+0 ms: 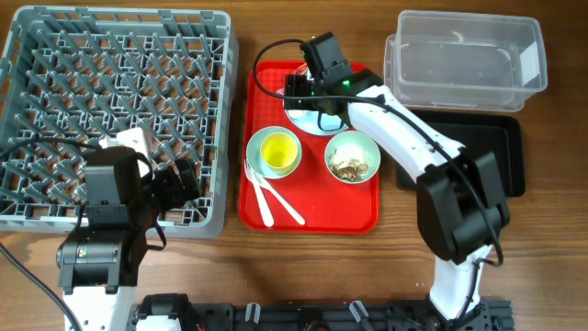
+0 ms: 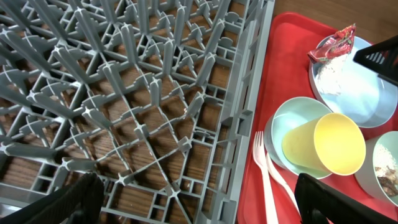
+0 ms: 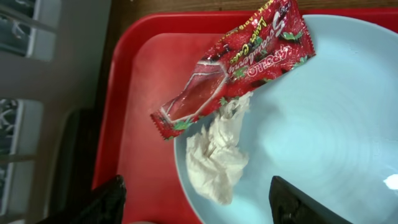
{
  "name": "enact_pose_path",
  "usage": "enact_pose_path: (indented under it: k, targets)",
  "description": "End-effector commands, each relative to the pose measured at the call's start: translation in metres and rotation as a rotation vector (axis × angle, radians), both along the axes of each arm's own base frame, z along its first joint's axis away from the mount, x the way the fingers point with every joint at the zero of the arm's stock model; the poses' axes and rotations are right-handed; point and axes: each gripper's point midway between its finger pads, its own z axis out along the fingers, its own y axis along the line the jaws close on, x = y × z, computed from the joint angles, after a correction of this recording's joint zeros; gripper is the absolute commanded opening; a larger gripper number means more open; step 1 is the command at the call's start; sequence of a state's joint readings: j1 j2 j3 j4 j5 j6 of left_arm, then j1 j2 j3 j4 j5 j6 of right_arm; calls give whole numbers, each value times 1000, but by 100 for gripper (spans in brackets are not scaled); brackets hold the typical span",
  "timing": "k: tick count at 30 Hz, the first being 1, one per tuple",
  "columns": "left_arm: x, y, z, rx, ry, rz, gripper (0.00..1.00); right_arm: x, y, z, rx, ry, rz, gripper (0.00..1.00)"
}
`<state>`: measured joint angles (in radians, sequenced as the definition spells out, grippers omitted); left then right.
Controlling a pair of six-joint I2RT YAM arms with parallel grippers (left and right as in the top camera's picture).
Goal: Sort waste into correct bins and load items into the dishwasher rack
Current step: 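Reach the right gripper to the white plate and grasp the tissue, then carry the tissue with the right gripper and drop it in the clear bin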
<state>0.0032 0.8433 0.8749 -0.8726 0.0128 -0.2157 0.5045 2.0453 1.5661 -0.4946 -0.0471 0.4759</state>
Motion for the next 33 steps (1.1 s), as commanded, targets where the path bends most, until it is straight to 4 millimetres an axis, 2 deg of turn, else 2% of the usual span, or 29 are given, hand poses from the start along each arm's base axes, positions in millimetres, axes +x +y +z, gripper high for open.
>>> enact_pose_path:
  k: [1, 14, 23, 27, 33]
  targets:
    - [2, 3, 11, 0, -31, 19, 100, 11, -4, -12, -29, -8, -50, 72]
    - [0, 3, 10, 0, -25, 19, 100, 19, -4, -50, -52, 12, -74, 67]
    - [0, 3, 10, 1, -24, 19, 100, 18, -3, -70, -62, 39, -78, 57]
    - [0, 3, 10, 0, -24, 19, 100, 18, -3, -72, -63, 40, -79, 45]
    - [0, 3, 10, 0, -24, 19, 100, 18, -5, -67, -67, 34, -74, 6]
